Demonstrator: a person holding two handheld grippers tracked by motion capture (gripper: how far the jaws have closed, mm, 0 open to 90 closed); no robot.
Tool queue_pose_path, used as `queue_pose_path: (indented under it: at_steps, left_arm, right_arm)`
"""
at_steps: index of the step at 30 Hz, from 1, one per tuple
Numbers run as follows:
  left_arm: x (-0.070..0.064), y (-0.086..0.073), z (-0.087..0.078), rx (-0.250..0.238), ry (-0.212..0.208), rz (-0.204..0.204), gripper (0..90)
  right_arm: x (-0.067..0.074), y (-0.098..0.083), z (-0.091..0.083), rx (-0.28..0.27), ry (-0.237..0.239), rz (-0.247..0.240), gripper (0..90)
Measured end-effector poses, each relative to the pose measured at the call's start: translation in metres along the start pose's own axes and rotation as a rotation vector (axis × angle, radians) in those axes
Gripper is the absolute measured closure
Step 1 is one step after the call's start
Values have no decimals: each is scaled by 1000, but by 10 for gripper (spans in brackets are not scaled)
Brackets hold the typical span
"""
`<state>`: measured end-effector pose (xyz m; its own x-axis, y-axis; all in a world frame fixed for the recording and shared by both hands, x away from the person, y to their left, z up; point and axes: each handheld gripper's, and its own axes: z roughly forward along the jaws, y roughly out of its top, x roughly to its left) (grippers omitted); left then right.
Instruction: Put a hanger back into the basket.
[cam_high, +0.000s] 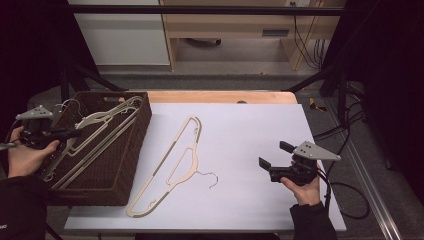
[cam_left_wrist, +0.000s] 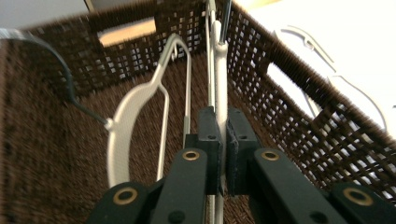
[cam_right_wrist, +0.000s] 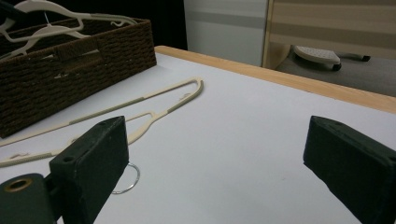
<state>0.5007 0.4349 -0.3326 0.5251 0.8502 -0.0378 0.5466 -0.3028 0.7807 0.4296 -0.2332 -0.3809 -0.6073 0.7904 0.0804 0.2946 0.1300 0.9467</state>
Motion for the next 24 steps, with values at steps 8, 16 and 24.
queue_pose_path:
  at_steps: [8,16,24]
  left_arm:
    - [-1,-19,26,58,4,-44,856]
    - [2,-26,25,56,82,-110,749]
    - [-8,-22,-13,-69,137,-106,585]
  right_arm:
    - [1,-1,1,7,6,-5,70]
    - [2,0,2,6,6,-4,69]
    - [4,0,5,9,11,-9,69]
